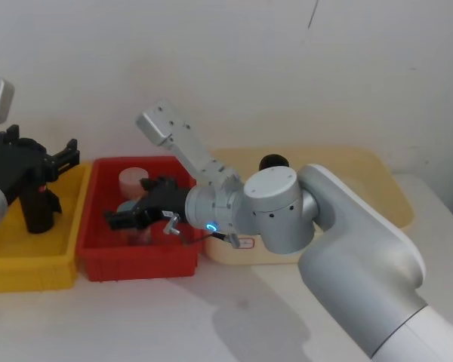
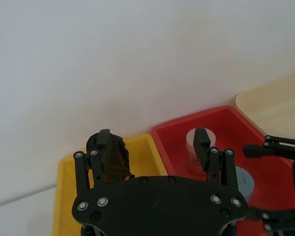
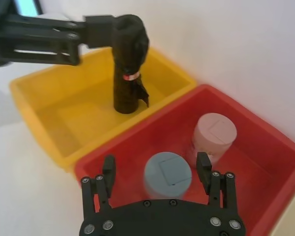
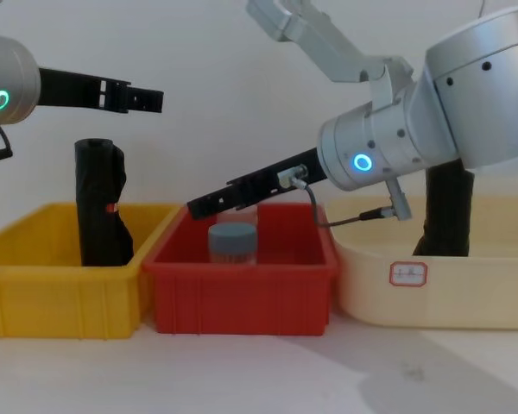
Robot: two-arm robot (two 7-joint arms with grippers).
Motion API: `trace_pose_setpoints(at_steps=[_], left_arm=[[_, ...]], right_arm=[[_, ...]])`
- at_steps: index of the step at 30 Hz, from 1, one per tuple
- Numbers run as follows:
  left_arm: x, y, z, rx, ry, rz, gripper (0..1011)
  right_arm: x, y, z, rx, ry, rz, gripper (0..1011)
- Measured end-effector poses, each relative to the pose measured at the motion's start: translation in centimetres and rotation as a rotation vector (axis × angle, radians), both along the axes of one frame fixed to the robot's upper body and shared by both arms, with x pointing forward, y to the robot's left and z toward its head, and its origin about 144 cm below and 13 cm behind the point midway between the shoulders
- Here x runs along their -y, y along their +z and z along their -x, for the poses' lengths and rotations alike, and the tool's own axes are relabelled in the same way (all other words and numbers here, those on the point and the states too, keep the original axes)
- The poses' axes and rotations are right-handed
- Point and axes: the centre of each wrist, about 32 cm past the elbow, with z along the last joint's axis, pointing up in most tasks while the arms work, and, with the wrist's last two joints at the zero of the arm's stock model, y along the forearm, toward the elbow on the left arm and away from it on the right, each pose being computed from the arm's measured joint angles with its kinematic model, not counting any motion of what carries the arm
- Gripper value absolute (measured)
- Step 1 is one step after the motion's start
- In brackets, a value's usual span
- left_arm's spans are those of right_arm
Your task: Pick up the garbage bag with the one hand and transfer it to the other hand.
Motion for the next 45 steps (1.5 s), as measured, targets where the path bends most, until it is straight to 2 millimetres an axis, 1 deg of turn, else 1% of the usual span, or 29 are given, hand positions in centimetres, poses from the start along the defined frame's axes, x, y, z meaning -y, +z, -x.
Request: trace_pose_setpoints(at_steps=[21, 38, 41, 44, 45], left_arm=[[0.0, 0.0, 0.0, 0.000, 0.000, 0.000, 1001], [0.0, 0.0, 0.0, 0.000, 0.000, 0.000, 1001], [0.0, 0.0, 0.0, 0.000, 0.000, 0.000, 1001], [0.0, 0.0, 0.0, 0.000, 0.000, 0.000, 1001], [0.0, 0.0, 0.0, 0.000, 0.000, 0.000, 1001]], right_arm=[[-0.2, -2.1, -1.4, -0.046, -0.111, 0.024, 1000], [-0.5, -3.0, -1.8, -0.079, -0.129, 0.026, 1000], [-0.6, -3.1, -1.8, -0.082, -0.122, 0.024, 978], [-0.6, -3.1, -1.8, -0.077, -0.114, 0.019, 915], [-0.6, -3.1, -1.8, -0.074, -0.109, 0.014, 872]])
